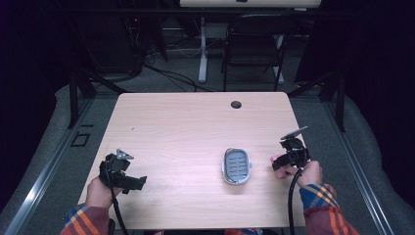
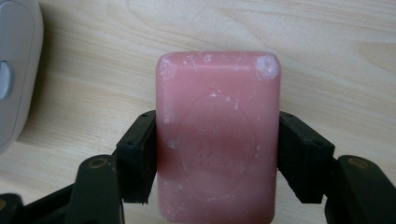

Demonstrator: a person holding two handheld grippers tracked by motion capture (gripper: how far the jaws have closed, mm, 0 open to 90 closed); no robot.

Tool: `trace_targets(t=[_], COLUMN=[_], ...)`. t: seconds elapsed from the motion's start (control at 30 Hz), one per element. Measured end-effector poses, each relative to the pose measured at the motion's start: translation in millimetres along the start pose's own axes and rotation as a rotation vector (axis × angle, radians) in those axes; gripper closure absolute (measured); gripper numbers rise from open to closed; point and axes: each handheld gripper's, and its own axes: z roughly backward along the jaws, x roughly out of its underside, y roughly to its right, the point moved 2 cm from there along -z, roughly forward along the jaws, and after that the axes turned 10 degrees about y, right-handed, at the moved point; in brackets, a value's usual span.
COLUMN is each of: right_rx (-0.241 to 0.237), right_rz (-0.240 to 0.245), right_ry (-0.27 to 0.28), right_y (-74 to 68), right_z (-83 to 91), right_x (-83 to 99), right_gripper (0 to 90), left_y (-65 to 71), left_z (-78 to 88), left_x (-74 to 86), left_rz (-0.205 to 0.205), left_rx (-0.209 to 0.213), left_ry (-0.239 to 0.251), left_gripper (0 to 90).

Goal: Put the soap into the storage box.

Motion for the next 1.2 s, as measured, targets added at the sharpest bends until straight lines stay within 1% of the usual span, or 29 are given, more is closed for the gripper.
trace_targets(t=[0.03,0.07,0.1,0.13,0.2,0.23,0.27,0.3,0.33,0.37,0.4,0.43,0.5,0.53,0.6,0.63,0.67,0.73,0.77,0.8,0.83,0.93,1.03,1.07,1.13,1.2], right_rx=[0.0,0.003,0.003,-0.003,-0.006,-0.016,-0.015,-0.02,-0.024,-0.024,-0.034,-0.032,-0.039,-0.045,-0.042,-0.049,-0.048,-0.056,-0.052,-0.062,-0.062,-0.056,-0.062,-0.062,-0.055,-0.061], right_rz=[0.0,0.017,0.017,0.002,0.009,0.017,0.016,0.007,0.027,0.027,0.028,0.03,0.044,0.051,0.053,0.052,0.066,0.072,0.073,0.084,0.084,0.103,0.115,0.124,0.132,0.126], right_ry=[0.0,-0.008,-0.008,0.005,0.003,-0.003,0.003,0.021,0.007,0.007,0.009,0.015,0.012,0.018,0.021,0.022,0.021,0.019,0.027,0.025,0.025,0.023,0.025,0.016,0.02,0.02], right_y=[0.0,-0.8,-0.8,-3.0,-4.9,-5.5,-7.0,-8.8,-10.3,-10.3,-11.7,-13.2,-15.4,-18.5,-19.5,-21.2,-24.2,-25.8,-27.8,-30.6,-30.6,-37.4,-39.6,-40.4,-42.4,-42.5], right_z=[0.0,0.8,0.8,0.4,1.3,2.2,2.7,2.6,5.8,5.8,6.8,7.8,10.3,12.5,13.2,14.0,16.2,16.9,17.7,18.9,18.9,21.5,22.1,23.1,24.3,25.1], right_x=[0.0,-0.3,-0.3,-0.4,-0.8,-1.3,-1.6,-1.6,-3.5,-3.5,-4.4,-4.8,-6.0,-7.3,-7.6,-8.3,-9.4,-10.3,-10.7,-12.0,-12.0,-14.0,-15.1,-15.8,-17.0,-17.3], right_gripper=[36.5,36.5,36.5,36.5,36.5,36.5,36.6,36.5,36.6,36.6,36.6,36.6,36.6,36.6,36.6,36.6,36.6,36.6,36.6,36.6,36.6,36.6,36.6,36.6,36.6,36.7], left_y=[-0.1,0.0,0.1,0.2,0.3,0.3,0.4,0.5,0.6,0.7,0.7,0.7,0.6,0.9,1.1,1.0,0.9,1.2,1.3,1.4,1.6,1.8,1.0,0.8,0.4,0.3], left_z=[0.1,0.0,-0.1,-0.1,-0.2,-0.1,-0.1,-0.1,-0.2,0.0,0.1,0.1,0.0,0.0,-0.1,-0.2,-0.4,-0.3,-0.3,-0.3,-0.5,-0.5,0.1,0.2,0.1,-0.1], left_x=[0.0,0.0,0.1,0.0,0.0,-0.1,-0.1,-0.1,-0.1,-0.2,-0.1,-0.2,-0.2,-0.3,-0.3,-0.2,-0.1,-0.1,-0.2,-0.2,-0.1,-0.1,-0.3,-0.3,-0.2,-0.1], left_rz=[-0.001,0.0,-0.001,-0.001,-0.001,-0.002,-0.002,-0.004,-0.004,-0.003,-0.003,-0.002,-0.003,-0.003,-0.004,-0.004,-0.004,-0.004,-0.005,-0.006,-0.008,-0.011,-0.003,0.0,0.002,0.001], left_rx=[0.0,0.0,-0.001,0.0,0.0,0.0,0.0,0.001,0.001,0.0,0.0,0.001,-0.001,0.0,0.001,0.001,0.0,0.0,0.0,0.0,-0.001,-0.002,-0.001,-0.001,-0.002,-0.005], left_ry=[0.0,0.0,0.002,0.001,0.0,-0.001,-0.001,-0.001,0.0,0.0,0.001,0.003,0.001,0.001,0.0,-0.001,-0.003,-0.002,-0.002,-0.003,-0.004,-0.004,0.001,0.006,0.004,0.008], left_gripper=[0.8,0.8,0.8,0.8,0.8,0.8,0.8,0.8,0.8,0.8,0.8,0.8,0.8,0.8,0.8,0.8,0.8,0.8,0.8,0.9,0.9,1.0,0.9,0.9,0.8,0.8])
